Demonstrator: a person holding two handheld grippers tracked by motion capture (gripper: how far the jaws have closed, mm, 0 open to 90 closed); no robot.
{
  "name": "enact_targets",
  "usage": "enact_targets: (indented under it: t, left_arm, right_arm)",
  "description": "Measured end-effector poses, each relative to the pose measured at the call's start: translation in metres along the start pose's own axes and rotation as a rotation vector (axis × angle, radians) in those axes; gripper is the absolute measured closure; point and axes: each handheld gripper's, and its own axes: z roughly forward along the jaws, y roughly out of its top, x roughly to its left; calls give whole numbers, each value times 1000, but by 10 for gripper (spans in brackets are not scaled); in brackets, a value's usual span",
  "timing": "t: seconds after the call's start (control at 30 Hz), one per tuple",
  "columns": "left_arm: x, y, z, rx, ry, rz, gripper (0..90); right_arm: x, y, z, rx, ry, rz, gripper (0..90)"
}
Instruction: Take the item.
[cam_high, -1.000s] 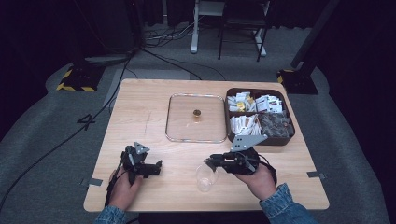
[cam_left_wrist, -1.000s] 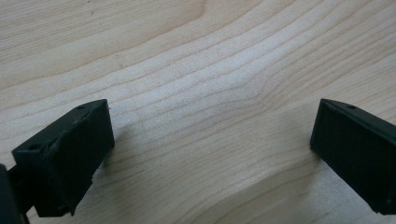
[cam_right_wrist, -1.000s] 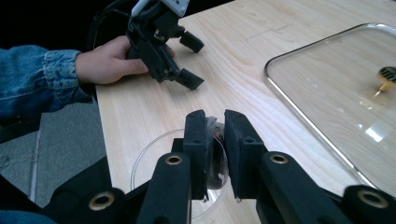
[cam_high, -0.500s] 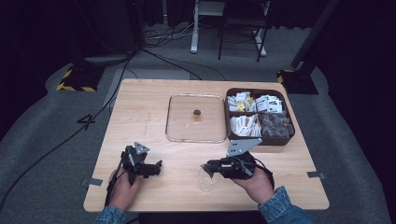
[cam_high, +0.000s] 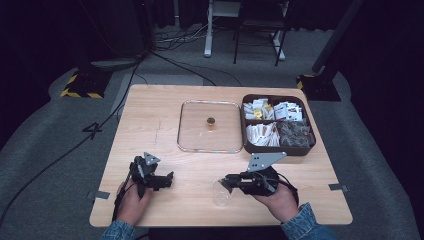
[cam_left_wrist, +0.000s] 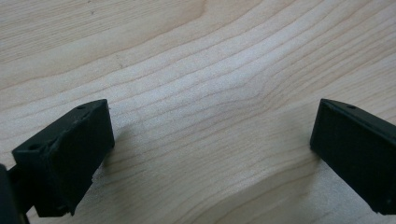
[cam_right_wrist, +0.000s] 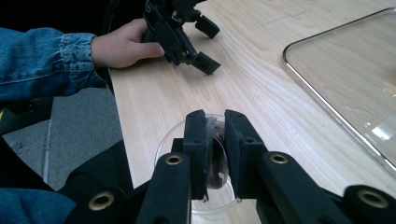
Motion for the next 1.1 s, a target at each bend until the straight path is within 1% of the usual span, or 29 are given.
enact_targets:
  t: [0.03,0.1,0.17,0.27,0.33,0.47,0.63,0.73,0.87,0.9,0.93,0.97,1.0,1.03,1.07,1.1]
  left_arm:
    - [0,0,0,0,0,-2,0]
    - [0,0,0,0,1,2,0]
    - [0,0,0,-1,0,1,0]
    - [0,0,0,0,1,3,0]
    - [0,0,0,-1,0,1,0]
    - [0,0,0,-1,-3,-1,0]
    - [0,1,1,-1,-4,0,0]
    - [0,1,1,-1,-6,1,0]
    - [0,1,1,0,-6,3,0]
    - [0,1,1,0,-6,4,0]
    - [0,1,1,0,-6,3,0]
    - [1,1,1,1,-6,4,0]
    - [1,1,1,1,-6,4,0]
    - [0,1,1,0,-6,3,0]
    - [0,1,1,0,-7,4,0]
    - [0,1,1,0,-7,4,0]
  right_arm:
    - [-1,-1,2,6,11,1,731]
    - [0,-1,4,0,31,8,587]
    - [-1,-1,6,-6,43,21,541]
    - [-2,-2,8,-3,47,30,514]
    - [-2,-2,9,1,49,33,512]
    - [-2,-4,14,38,44,34,508]
    - [-2,-1,10,29,36,27,476]
    - [-8,1,-2,10,-6,33,423]
    - [-18,3,-19,-12,-62,57,354]
    - [-18,3,-19,-12,-62,57,354]
    - [-23,2,-27,-17,-90,64,300]
    - [-25,2,-31,-17,-103,68,276]
    - [-25,2,-31,-17,-103,68,276]
    - [-28,1,-34,-20,-113,75,244]
    - [-32,-1,-40,-24,-135,83,183]
    - [-34,-2,-43,-26,-149,87,168]
